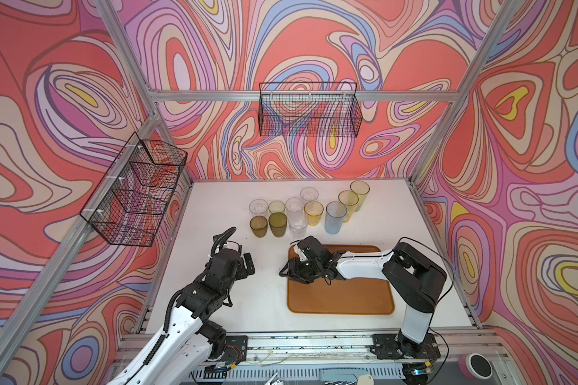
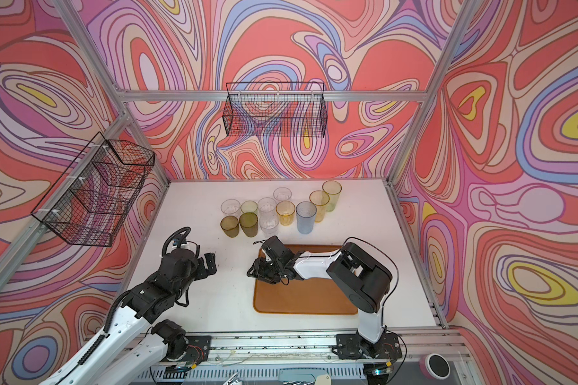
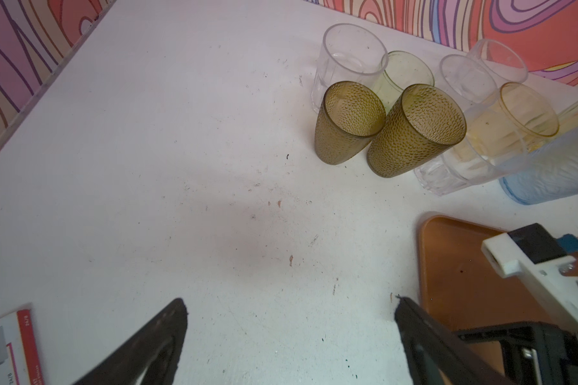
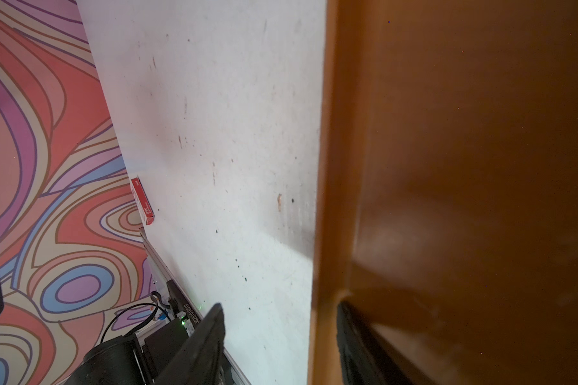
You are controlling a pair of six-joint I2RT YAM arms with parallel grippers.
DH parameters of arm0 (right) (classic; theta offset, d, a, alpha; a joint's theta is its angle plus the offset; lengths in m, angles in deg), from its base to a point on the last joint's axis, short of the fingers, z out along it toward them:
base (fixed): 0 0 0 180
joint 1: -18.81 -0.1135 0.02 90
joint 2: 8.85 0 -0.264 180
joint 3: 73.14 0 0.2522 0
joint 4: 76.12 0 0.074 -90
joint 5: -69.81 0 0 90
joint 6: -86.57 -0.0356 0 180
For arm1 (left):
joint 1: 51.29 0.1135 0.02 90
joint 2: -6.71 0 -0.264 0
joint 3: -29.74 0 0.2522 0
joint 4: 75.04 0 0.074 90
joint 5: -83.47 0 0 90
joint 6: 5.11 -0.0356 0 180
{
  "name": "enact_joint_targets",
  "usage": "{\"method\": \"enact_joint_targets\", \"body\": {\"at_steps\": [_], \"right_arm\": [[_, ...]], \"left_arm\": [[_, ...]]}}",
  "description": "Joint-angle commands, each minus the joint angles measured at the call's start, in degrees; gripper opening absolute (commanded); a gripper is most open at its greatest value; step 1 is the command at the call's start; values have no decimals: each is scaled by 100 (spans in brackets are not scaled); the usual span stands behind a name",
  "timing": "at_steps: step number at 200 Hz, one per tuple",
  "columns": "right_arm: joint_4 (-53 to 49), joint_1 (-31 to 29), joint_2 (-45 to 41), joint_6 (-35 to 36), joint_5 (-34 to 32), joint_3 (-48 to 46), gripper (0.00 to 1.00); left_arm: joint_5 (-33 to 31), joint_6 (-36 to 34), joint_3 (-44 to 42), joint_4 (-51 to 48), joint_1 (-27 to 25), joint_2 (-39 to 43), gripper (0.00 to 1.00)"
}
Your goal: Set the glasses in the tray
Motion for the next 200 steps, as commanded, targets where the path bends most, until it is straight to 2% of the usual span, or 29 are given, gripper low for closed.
{"method": "enact_joint_targets", "body": {"at_steps": [1,26,72,93,124,173,200], "right_arm": [[-494,-34,-216,182,-364,6,57],[-1002,-34,-647,405,-660,-69,61],[-1985,30,-1455,949,-1251,-163,64],[-2413,52,-1898,1124,-1738,-266,70],[-2440,159,-2638,1246,-2080,-628,77],[-2666,391,-3339,1329,-2497,-959,83],[-2773,528,-3608,1402,-2654,-1171,94]], "left_arm": [[-134,146,19,-281,-25,30,100],[-147,173,142,-486,-18,10,100],[229,240,198,-439,-18,-113,100],[357,228,221,-456,-18,-253,100],[720,373,228,-389,-91,-400,100],[730,627,270,-68,-664,-784,100],[699,706,413,189,-1112,-1272,100]]}}
